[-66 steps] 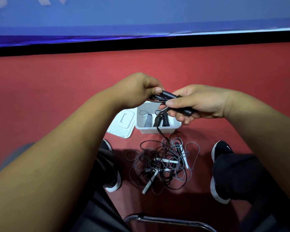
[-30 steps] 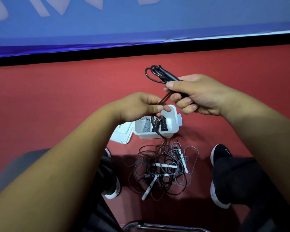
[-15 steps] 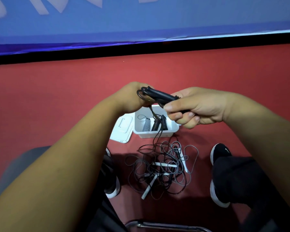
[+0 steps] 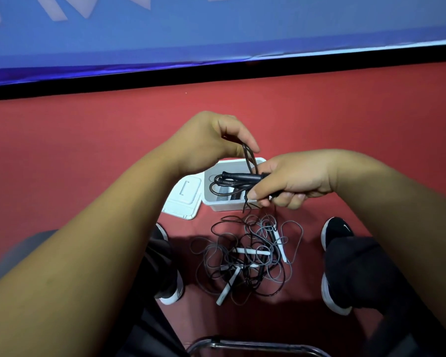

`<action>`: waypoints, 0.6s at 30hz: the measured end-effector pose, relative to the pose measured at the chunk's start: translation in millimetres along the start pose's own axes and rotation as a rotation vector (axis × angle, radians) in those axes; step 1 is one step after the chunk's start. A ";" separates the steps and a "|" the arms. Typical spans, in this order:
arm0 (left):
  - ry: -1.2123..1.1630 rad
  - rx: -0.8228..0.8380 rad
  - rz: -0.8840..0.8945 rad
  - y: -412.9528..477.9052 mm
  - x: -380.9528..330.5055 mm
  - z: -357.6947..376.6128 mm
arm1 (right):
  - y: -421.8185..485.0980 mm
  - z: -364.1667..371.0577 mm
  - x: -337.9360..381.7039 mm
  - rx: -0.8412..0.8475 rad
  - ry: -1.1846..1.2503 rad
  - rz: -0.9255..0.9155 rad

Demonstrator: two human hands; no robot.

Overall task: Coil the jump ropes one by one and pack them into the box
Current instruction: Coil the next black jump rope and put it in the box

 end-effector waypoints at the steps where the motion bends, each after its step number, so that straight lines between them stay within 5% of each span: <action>1: 0.023 -0.011 0.010 -0.5 -1.7 0.5 | 1.0 -1.4 0.0 -0.014 0.004 -0.002; 9: 0.373 0.061 -0.003 -5.3 -0.4 -1.3 | 12.2 -22.5 -5.8 -0.397 -0.223 0.017; 13: 0.341 0.138 -0.207 -3.9 7.3 1.2 | 14.5 -27.8 -4.8 -0.651 -0.392 -0.009; 18: 0.297 0.223 -0.483 -2.2 19.7 18.7 | 20.2 -20.0 1.8 -0.759 -0.417 -0.084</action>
Point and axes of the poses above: each hand's wrist, its own y-axis towards the middle knuckle, its own z-axis out of the palm, x = y × z, the point moved 1 cm from there along y, towards the middle knuckle, and after that the axes turned 8 degrees about x, right-handed, at the moved point
